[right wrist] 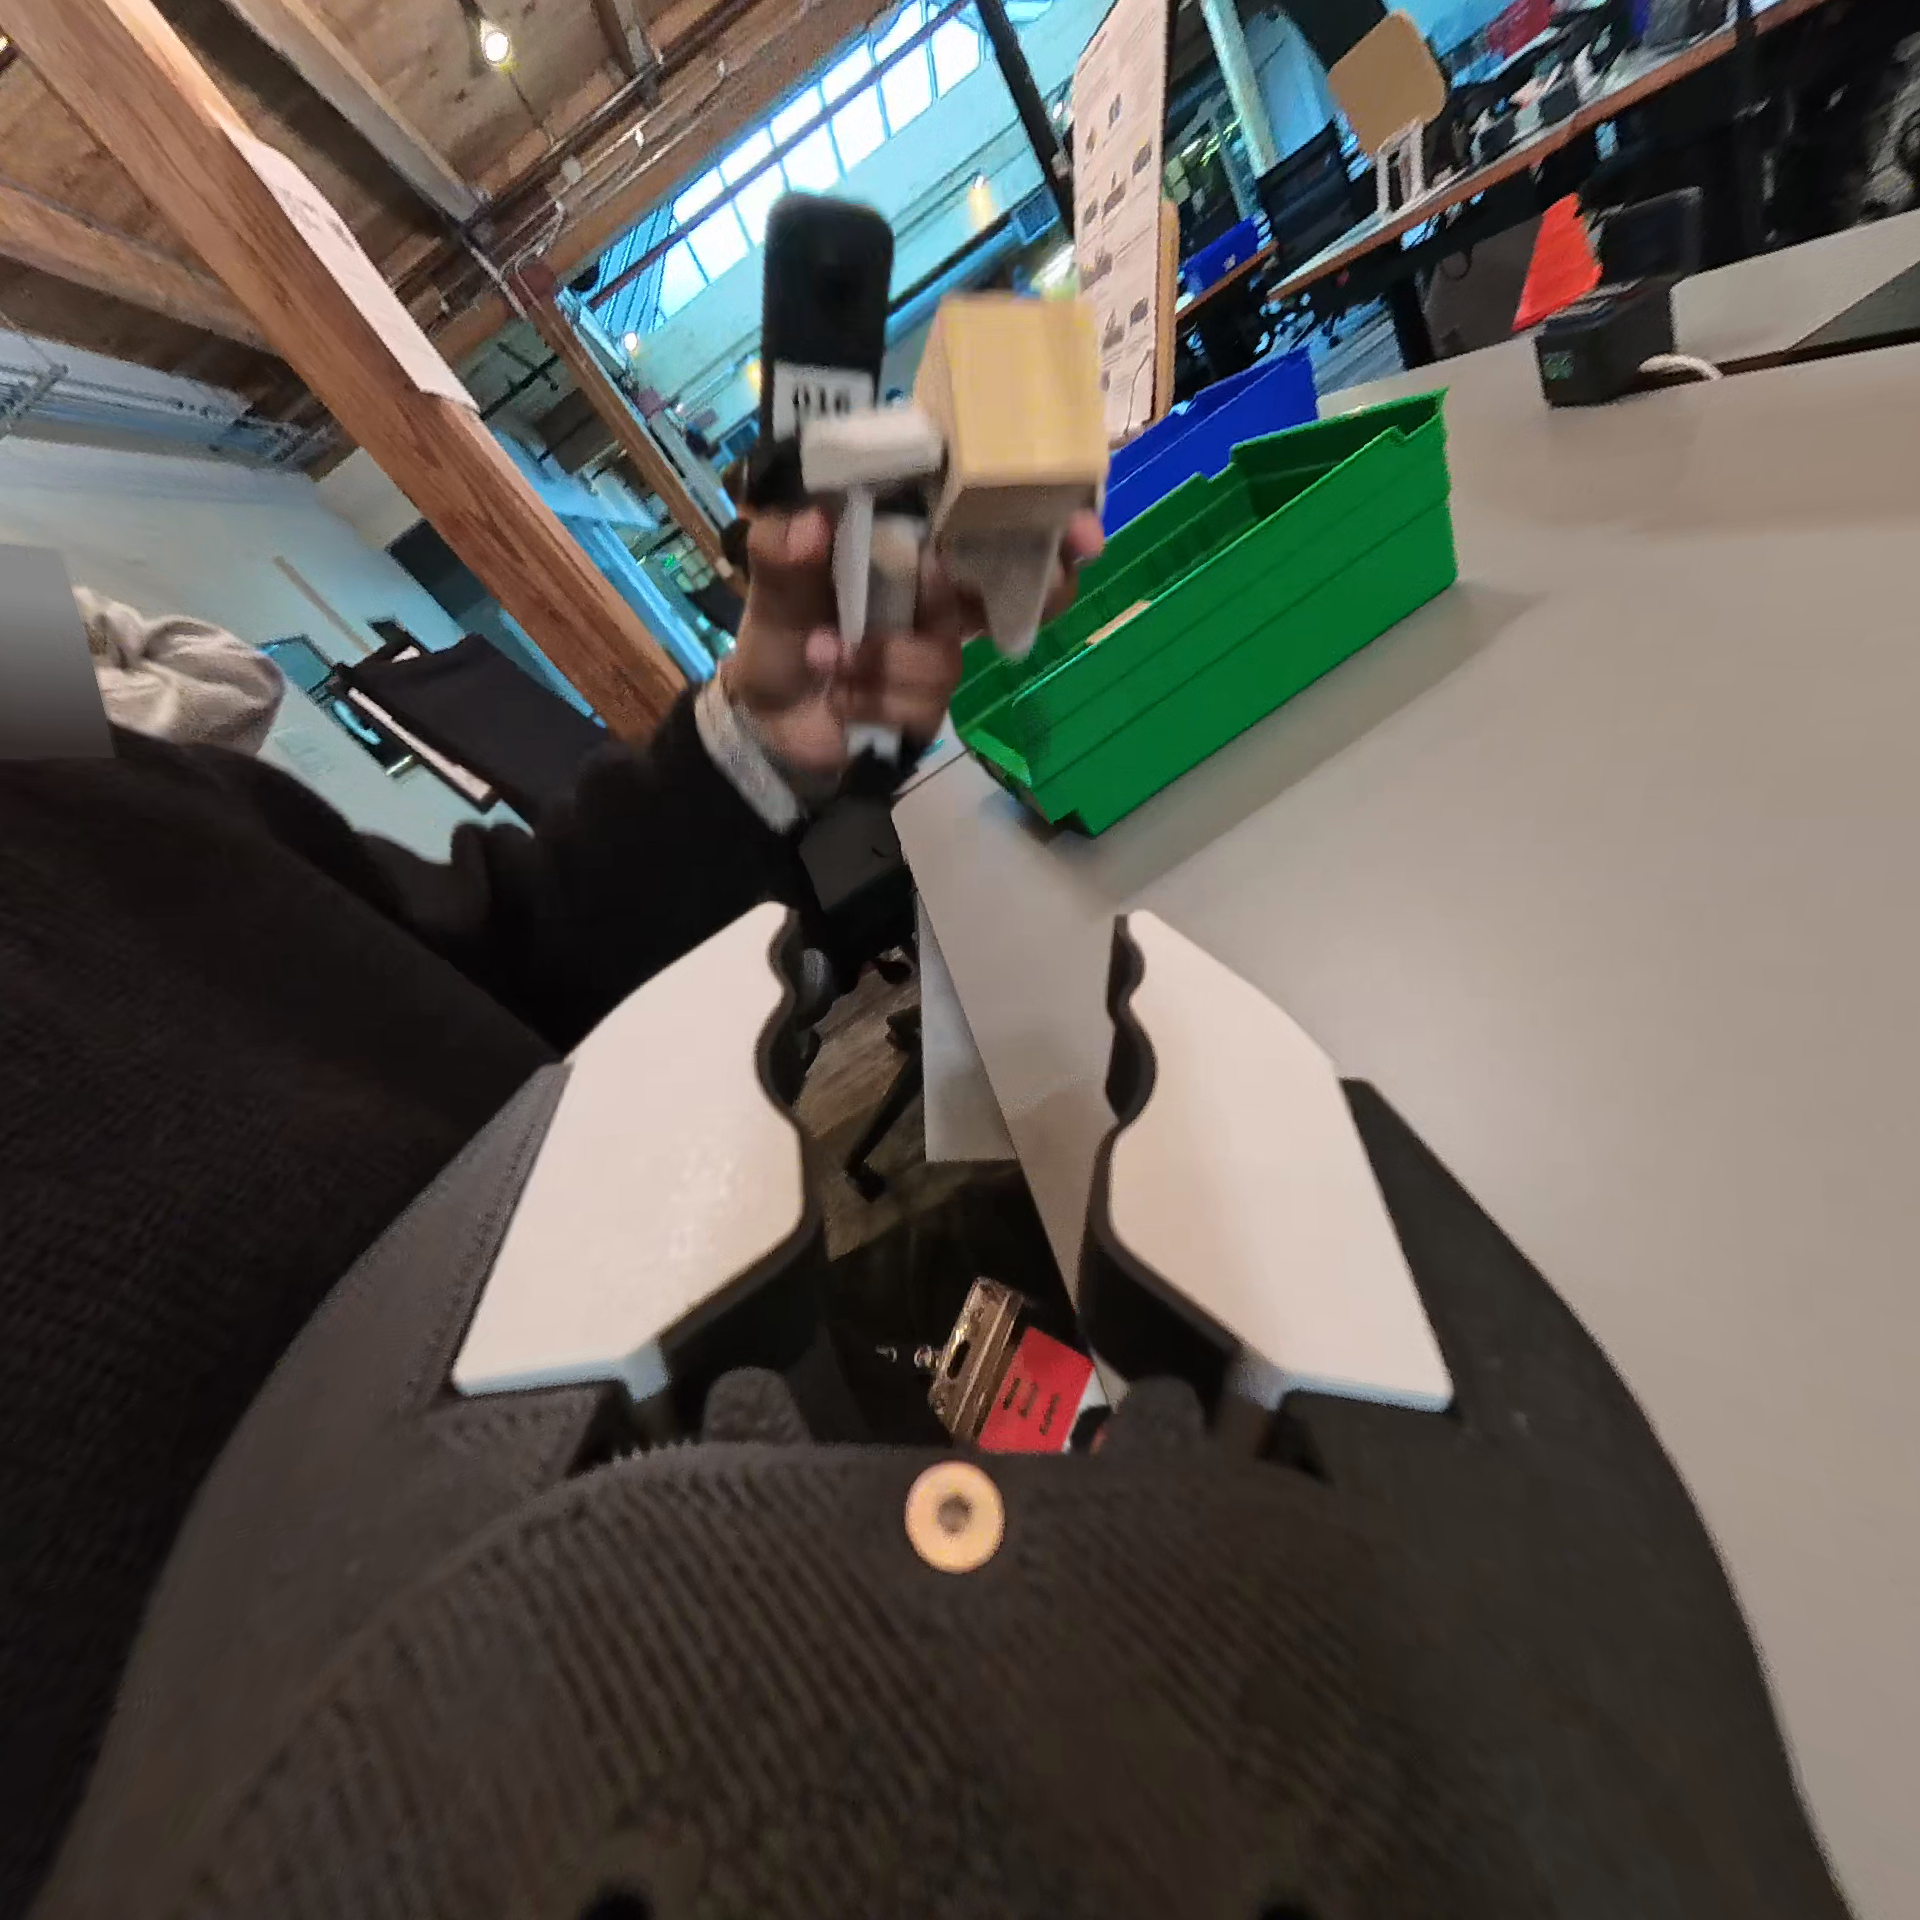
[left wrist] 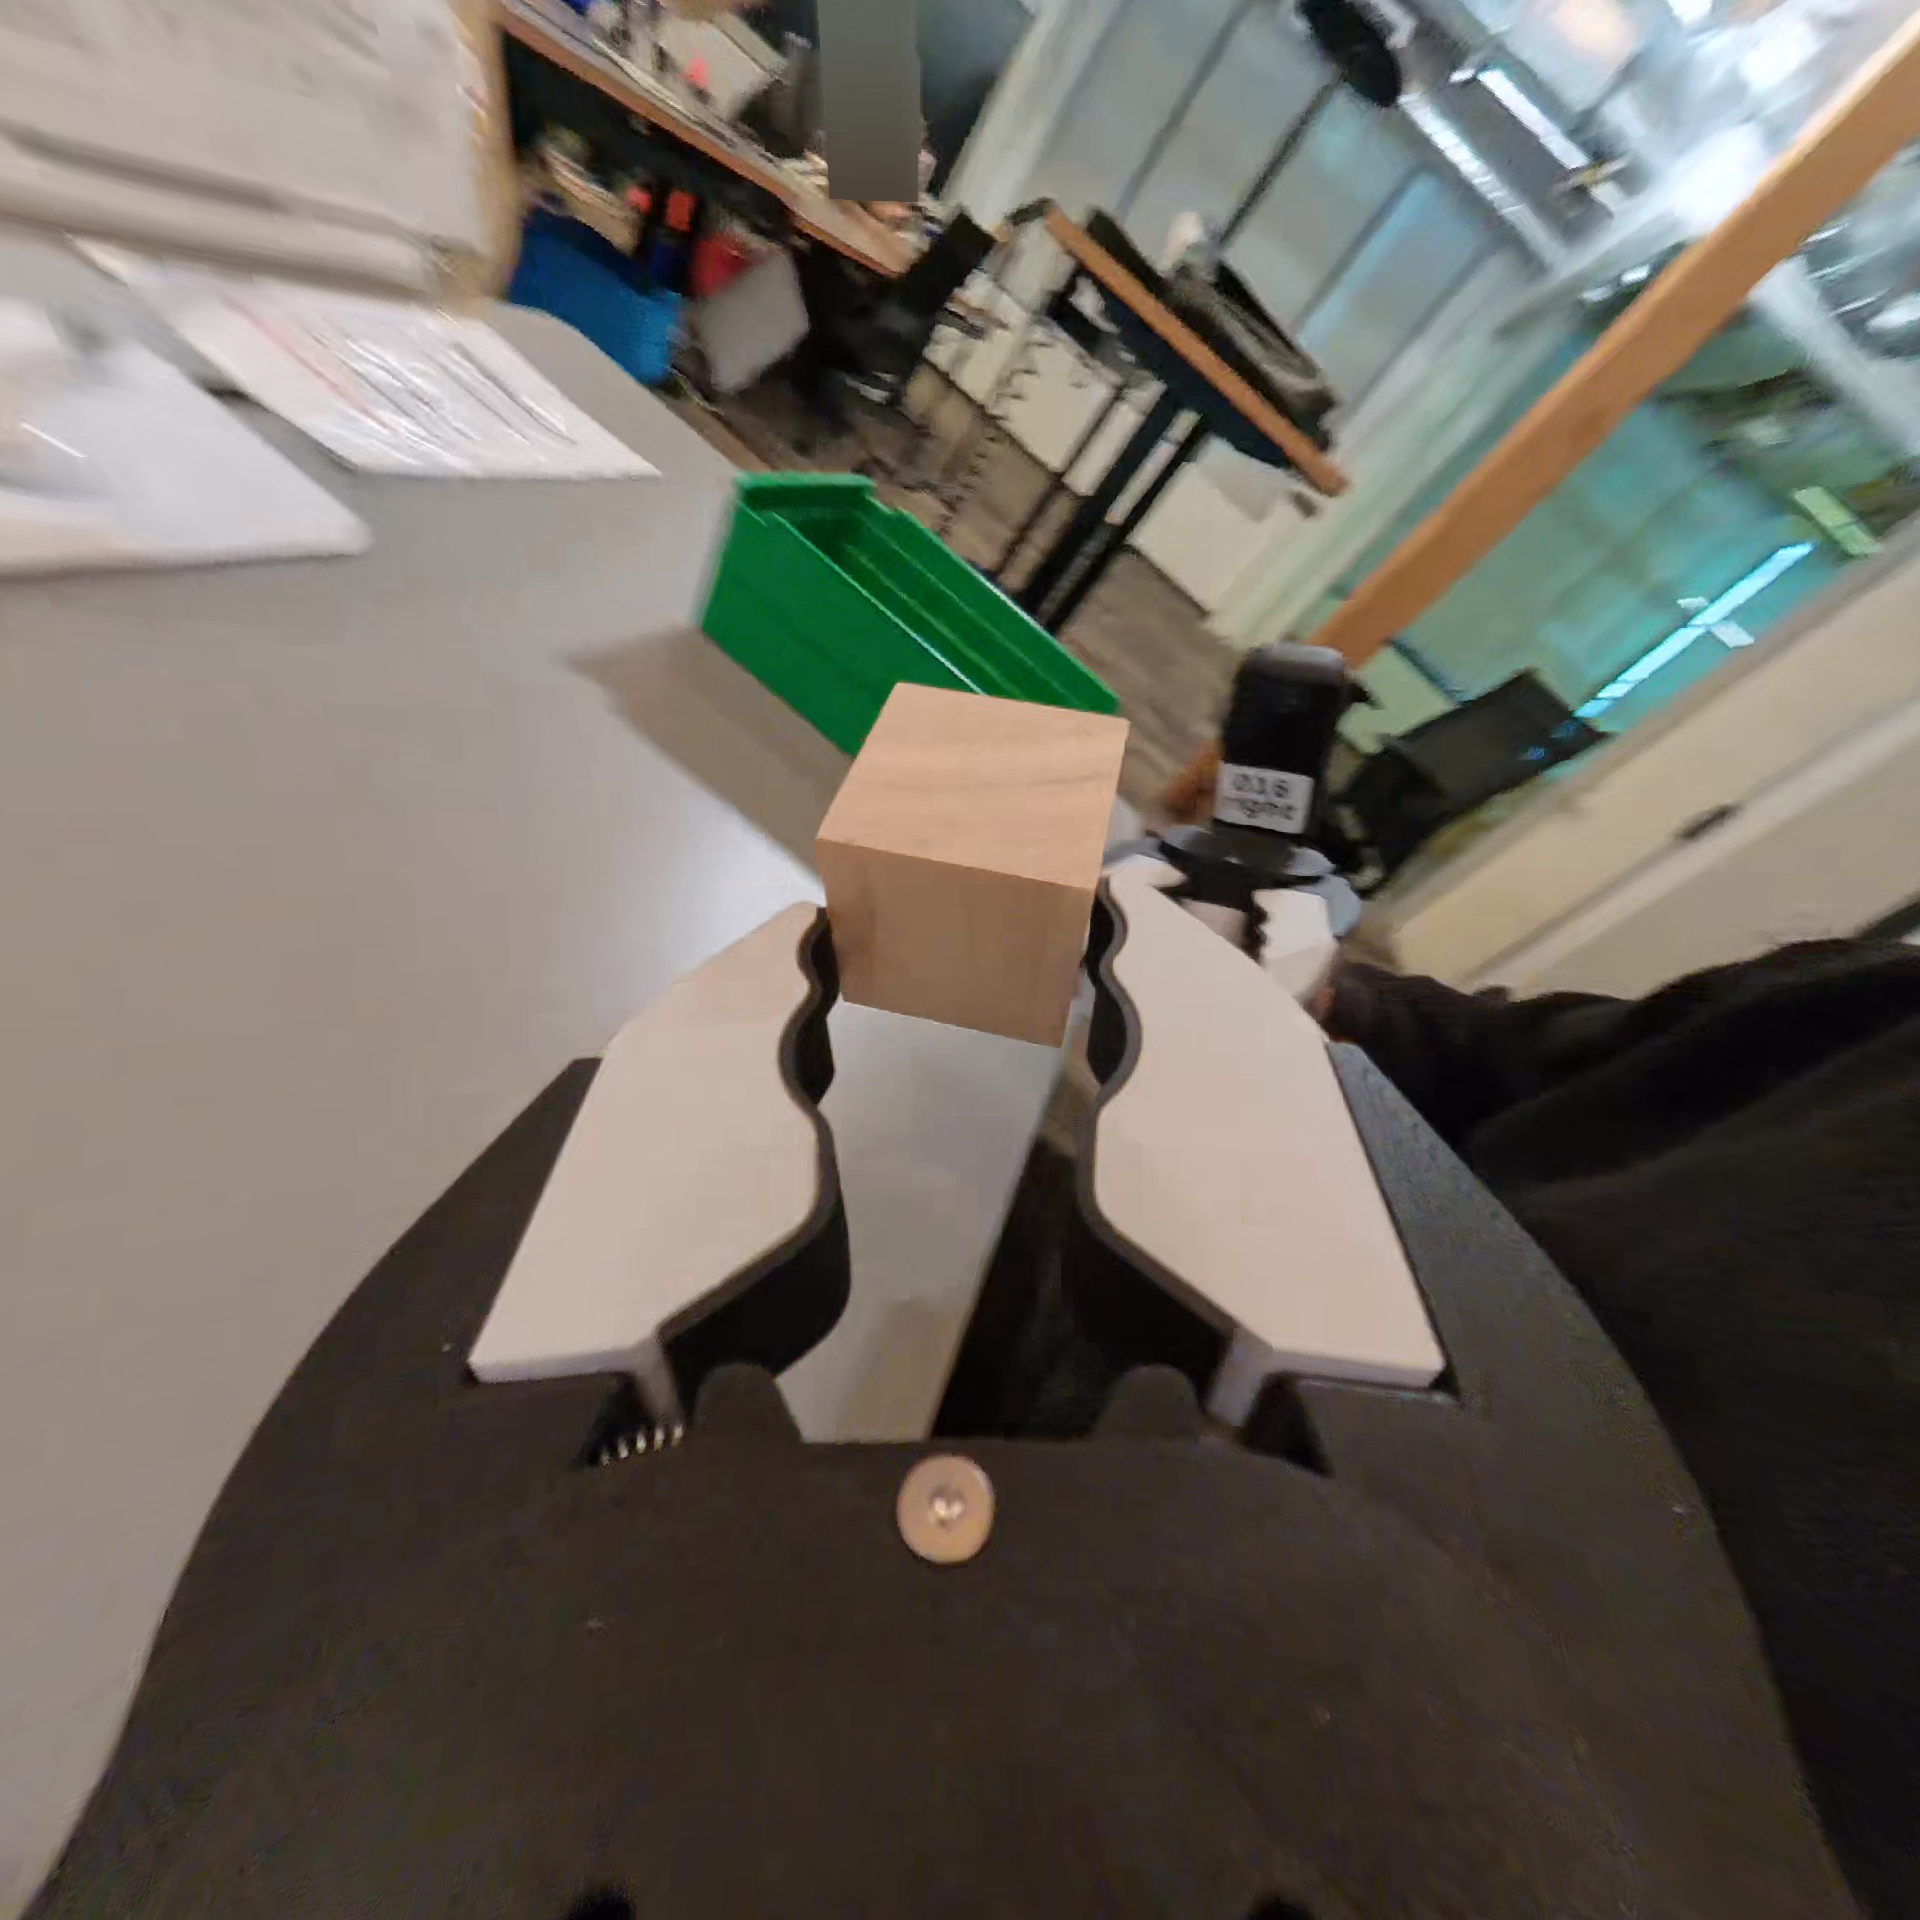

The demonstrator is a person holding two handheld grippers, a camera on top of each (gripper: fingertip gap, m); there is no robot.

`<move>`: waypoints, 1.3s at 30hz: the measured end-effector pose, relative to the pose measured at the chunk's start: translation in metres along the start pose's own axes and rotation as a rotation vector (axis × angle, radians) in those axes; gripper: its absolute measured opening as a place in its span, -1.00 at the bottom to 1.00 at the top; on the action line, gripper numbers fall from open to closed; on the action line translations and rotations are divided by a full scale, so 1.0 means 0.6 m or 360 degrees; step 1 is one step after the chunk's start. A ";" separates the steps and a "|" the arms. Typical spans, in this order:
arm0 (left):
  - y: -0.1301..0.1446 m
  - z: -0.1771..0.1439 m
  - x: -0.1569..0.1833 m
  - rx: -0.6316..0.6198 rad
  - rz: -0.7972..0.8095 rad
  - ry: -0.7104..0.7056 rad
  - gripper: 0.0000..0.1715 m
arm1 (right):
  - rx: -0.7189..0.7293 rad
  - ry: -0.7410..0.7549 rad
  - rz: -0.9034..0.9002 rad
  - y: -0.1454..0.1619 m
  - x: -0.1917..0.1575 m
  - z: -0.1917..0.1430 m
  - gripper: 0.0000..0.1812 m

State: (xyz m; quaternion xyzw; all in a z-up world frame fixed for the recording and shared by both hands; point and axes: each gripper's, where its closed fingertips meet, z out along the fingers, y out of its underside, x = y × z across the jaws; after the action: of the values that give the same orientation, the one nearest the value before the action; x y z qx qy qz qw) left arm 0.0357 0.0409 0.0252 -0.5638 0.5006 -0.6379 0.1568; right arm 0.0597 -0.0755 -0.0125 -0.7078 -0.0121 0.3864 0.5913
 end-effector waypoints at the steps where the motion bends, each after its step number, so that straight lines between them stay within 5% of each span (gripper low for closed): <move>1: 0.031 0.030 0.011 -0.0020 -0.0051 0.0054 -0.44 | 0.0020 0.0019 0.0002 0.000 0.001 -0.001 -0.36; 6: 0.179 0.124 0.033 -0.0283 -0.0112 0.0175 -0.44 | 0.0068 0.0130 0.0065 0.015 0.027 -0.015 -0.31; 9: 0.220 0.135 0.037 -0.0389 -0.0084 0.0194 -0.44 | 0.0027 0.0195 0.0090 0.040 0.055 -0.018 -0.31; 15: 0.236 0.137 0.030 -0.0411 -0.0141 0.0223 -0.44 | -0.0103 -0.0008 0.0246 0.083 0.052 0.008 -0.22; 19: 0.256 0.138 0.029 -0.0483 -0.0150 0.0279 -0.44 | -0.0152 0.0020 0.0177 0.100 0.062 0.015 -0.55; 26: 0.268 0.137 0.025 -0.0510 -0.0096 0.0308 -0.45 | -0.0292 -0.0027 0.0183 0.119 0.065 0.013 -0.54; 39: 0.248 0.138 0.035 -0.0373 -0.0211 0.0419 -0.38 | -0.0197 -0.0051 0.0216 0.102 0.068 0.006 -0.54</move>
State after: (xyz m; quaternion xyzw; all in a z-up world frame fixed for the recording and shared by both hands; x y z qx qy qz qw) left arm 0.0473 -0.0800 -0.0956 -0.5216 0.5494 -0.6525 -0.0193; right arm 0.0596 -0.0717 -0.0864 -0.7360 0.0026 0.4353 0.5185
